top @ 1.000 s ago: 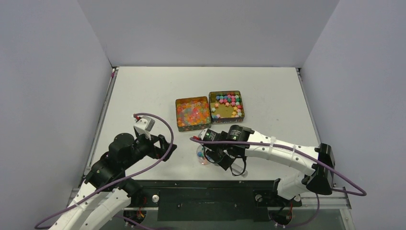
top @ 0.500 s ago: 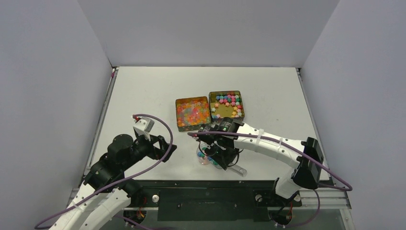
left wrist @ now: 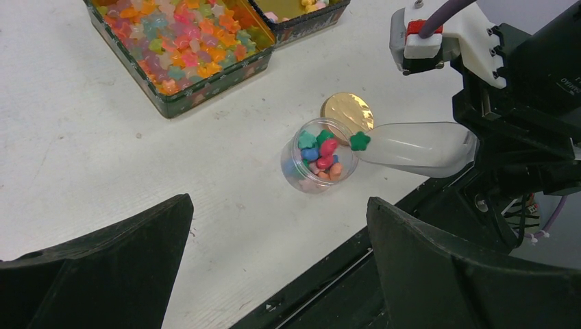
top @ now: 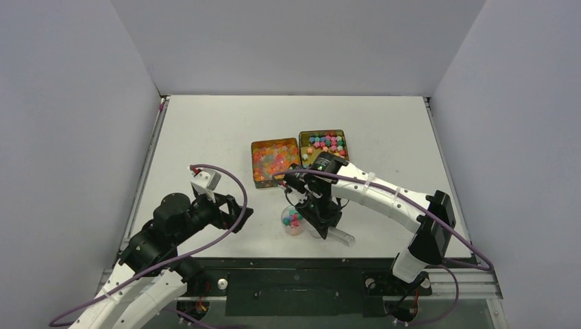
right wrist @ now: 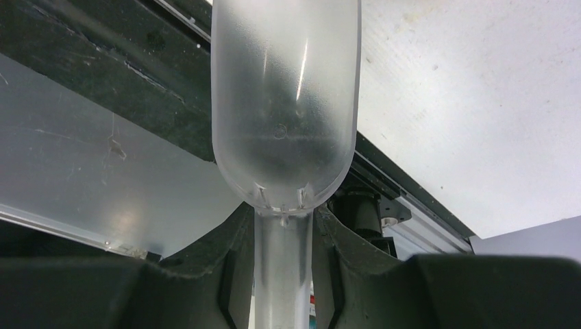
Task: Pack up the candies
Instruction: Place the fake candies in the packing bottle, then adjust the storage box at the center of the board.
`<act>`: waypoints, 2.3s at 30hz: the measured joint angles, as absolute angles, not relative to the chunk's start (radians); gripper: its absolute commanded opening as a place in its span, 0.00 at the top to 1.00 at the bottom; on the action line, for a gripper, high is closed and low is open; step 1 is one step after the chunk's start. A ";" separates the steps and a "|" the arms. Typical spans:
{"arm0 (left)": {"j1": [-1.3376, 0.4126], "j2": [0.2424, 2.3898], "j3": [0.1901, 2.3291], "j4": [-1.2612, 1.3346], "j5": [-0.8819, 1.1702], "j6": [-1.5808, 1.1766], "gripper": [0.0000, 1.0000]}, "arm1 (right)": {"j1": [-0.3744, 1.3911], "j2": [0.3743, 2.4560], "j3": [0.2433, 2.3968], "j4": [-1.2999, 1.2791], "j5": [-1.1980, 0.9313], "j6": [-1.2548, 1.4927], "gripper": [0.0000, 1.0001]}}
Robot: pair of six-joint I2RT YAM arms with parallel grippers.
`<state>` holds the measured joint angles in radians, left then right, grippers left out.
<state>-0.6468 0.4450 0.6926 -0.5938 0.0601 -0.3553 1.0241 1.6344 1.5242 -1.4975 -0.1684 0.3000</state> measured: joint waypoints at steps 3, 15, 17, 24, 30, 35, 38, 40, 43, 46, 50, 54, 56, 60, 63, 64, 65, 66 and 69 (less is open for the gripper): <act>-0.647 0.445 0.693 -0.594 0.057 -0.356 0.04 | 1.018 1.635 1.533 -1.519 -0.180 0.297 1.00; -0.647 0.484 0.693 -0.594 0.008 -0.363 0.04 | 1.000 1.621 1.570 -1.516 -0.207 0.288 1.00; -0.647 0.508 0.693 -0.595 -0.003 -0.366 0.04 | 1.000 1.600 1.569 -1.494 -0.206 0.284 1.00; -0.647 0.641 0.697 -0.595 -0.030 -0.386 0.04 | 0.992 1.437 1.485 -1.370 -0.164 0.254 1.00; -0.644 0.780 0.738 -0.575 -0.054 -0.416 0.01 | 0.982 1.344 1.383 -1.261 -0.010 0.251 1.00; -0.607 0.930 0.784 -0.524 -0.047 -0.448 0.09 | 0.980 1.303 1.308 -1.175 0.127 0.253 1.00; -0.566 1.021 0.800 -0.493 -0.034 -0.467 0.19 | 0.980 1.253 1.254 -1.103 0.221 0.260 1.00; -0.537 1.081 0.817 -0.481 -0.023 -0.477 0.25 | 0.981 1.215 1.225 -1.047 0.282 0.269 1.00; -0.485 1.197 0.872 -0.462 -0.002 -0.492 0.29 | 0.981 1.140 1.158 -0.936 0.346 0.282 1.00; -0.451 1.308 0.938 -0.450 0.007 -0.494 0.36 | 0.981 1.053 1.066 -0.835 0.382 0.297 1.00; -0.421 1.452 1.037 -0.436 0.031 -0.495 0.42 | 0.981 0.993 1.000 -0.787 0.411 0.297 1.00; -0.390 1.580 1.115 -0.429 0.051 -0.495 0.46 | 0.981 0.984 0.976 -0.781 0.430 0.296 1.00; -0.379 1.642 1.152 -0.430 0.057 -0.494 0.47 | 0.981 0.972 0.957 -0.778 0.430 0.296 1.00; -0.369 1.740 1.212 -0.450 0.056 -0.484 0.51 | 0.981 0.935 0.927 -0.774 0.430 0.296 1.00; -0.369 1.781 1.238 -0.467 0.045 -0.471 0.59 | 0.981 0.918 0.914 -0.771 0.430 0.296 1.00; -0.369 1.794 1.247 -0.474 0.041 -0.466 0.65 | 0.981 0.918 0.913 -0.770 0.430 0.295 1.00; -0.369 1.805 1.254 -0.479 0.035 -0.461 0.67 | 0.981 0.918 0.911 -0.769 0.429 0.295 1.00; -0.369 1.816 1.260 -0.483 0.032 -0.458 0.72 | 0.981 0.918 0.909 -0.769 0.429 0.294 1.00; -0.369 1.835 1.262 -0.493 0.026 -0.449 0.79 | 0.981 0.918 0.902 -0.765 0.428 0.293 1.00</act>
<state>-0.3691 1.8355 1.2617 -0.4931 0.0257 -0.4492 0.9806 0.9180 0.9016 -0.7650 0.4282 0.2928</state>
